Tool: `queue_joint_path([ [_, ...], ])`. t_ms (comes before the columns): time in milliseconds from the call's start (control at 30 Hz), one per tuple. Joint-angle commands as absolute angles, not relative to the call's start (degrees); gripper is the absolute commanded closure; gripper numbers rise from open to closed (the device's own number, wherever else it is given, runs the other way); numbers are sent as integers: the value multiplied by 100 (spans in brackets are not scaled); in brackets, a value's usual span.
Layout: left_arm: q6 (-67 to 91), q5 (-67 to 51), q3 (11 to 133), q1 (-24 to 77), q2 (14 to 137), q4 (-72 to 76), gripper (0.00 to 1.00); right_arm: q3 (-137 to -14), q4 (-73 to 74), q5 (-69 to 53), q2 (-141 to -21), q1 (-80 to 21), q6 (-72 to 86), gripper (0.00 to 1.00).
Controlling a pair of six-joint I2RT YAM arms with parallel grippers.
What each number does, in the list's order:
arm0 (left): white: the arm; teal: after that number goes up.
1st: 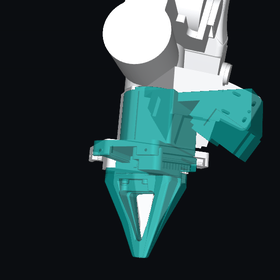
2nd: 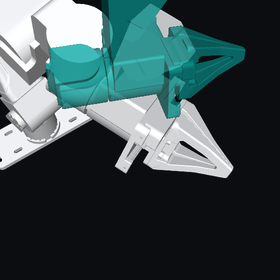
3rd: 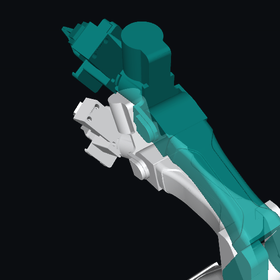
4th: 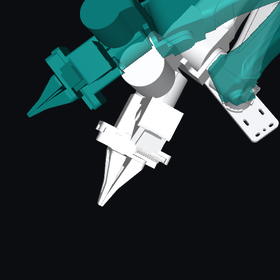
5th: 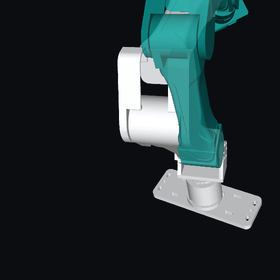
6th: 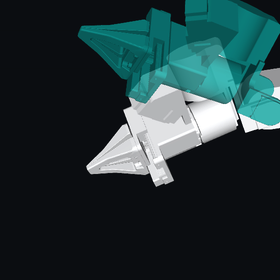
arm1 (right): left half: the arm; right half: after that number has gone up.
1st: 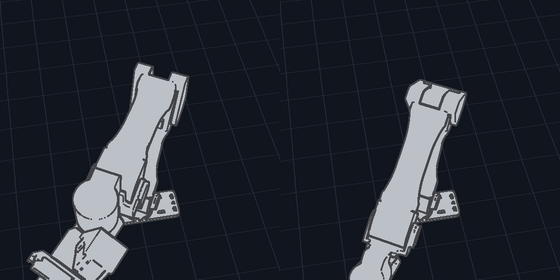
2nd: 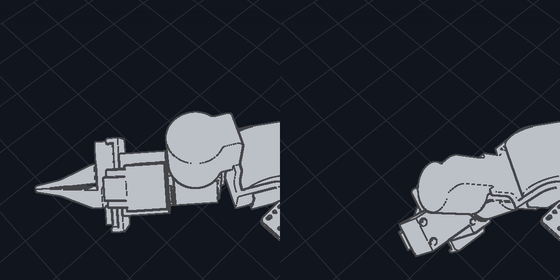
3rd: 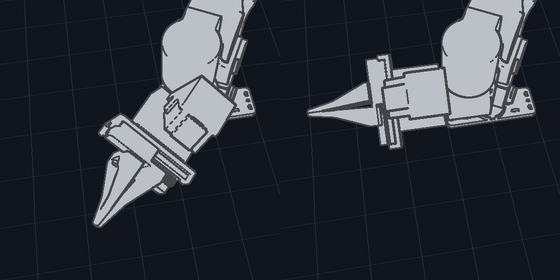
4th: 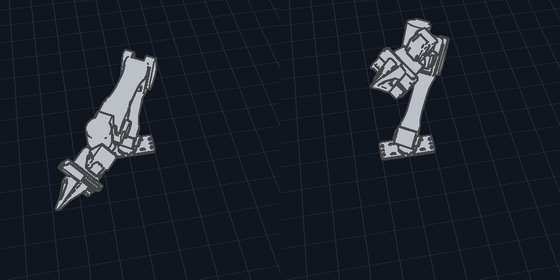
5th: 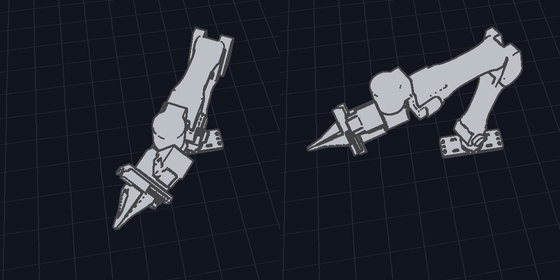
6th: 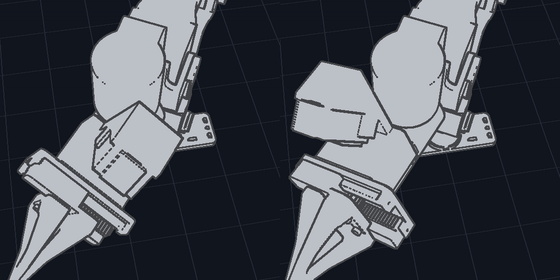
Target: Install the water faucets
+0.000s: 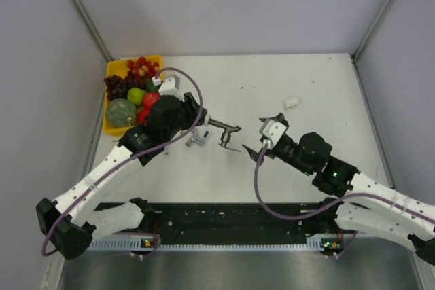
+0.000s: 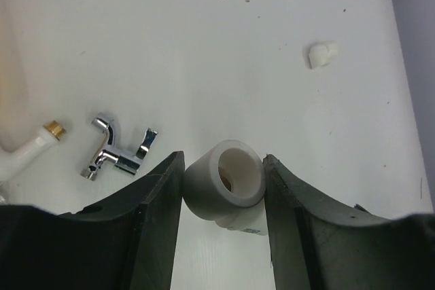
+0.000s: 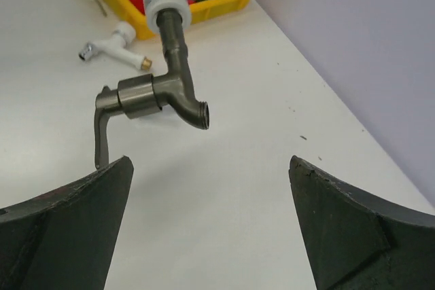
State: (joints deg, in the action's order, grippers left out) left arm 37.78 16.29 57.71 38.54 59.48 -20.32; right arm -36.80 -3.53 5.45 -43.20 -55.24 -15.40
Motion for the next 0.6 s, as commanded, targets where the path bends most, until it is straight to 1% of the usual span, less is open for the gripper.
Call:
queue_joint_path([
  [0, 3710, 730, 6503, 3648, 6231, -2670, 100, -3735, 97, 26, -4394, -5677, -3787, 3],
  [100, 3560, 563, 6846, 3586, 6459, -3005, 100, -3884, 307, 201, -4605, -5923, -4208, 3],
  [233, 3480, 326, 6996, 3516, 6539, -3085, 100, -3990, 299, 983, -5114, -6433, -4789, 3],
  [333, 3480, 124, 7040, 3489, 6565, -3067, 100, -3894, -278, 1265, -5299, -6644, -5070, 4],
  [433, 3489, 26, 7049, 3489, 6609, -3059, 100, -3797, -755, 1309, -5414, -6671, -5229, 8],
  [467, 3472, -165, 7040, 3489, 6618, -3050, 100, -3779, -895, 1388, -5458, -6706, -5299, 10],
  [567, 3437, -290, 7022, 3489, 6662, -3067, 100, -3657, -1396, 1521, -5458, -6767, -5440, 11],
])
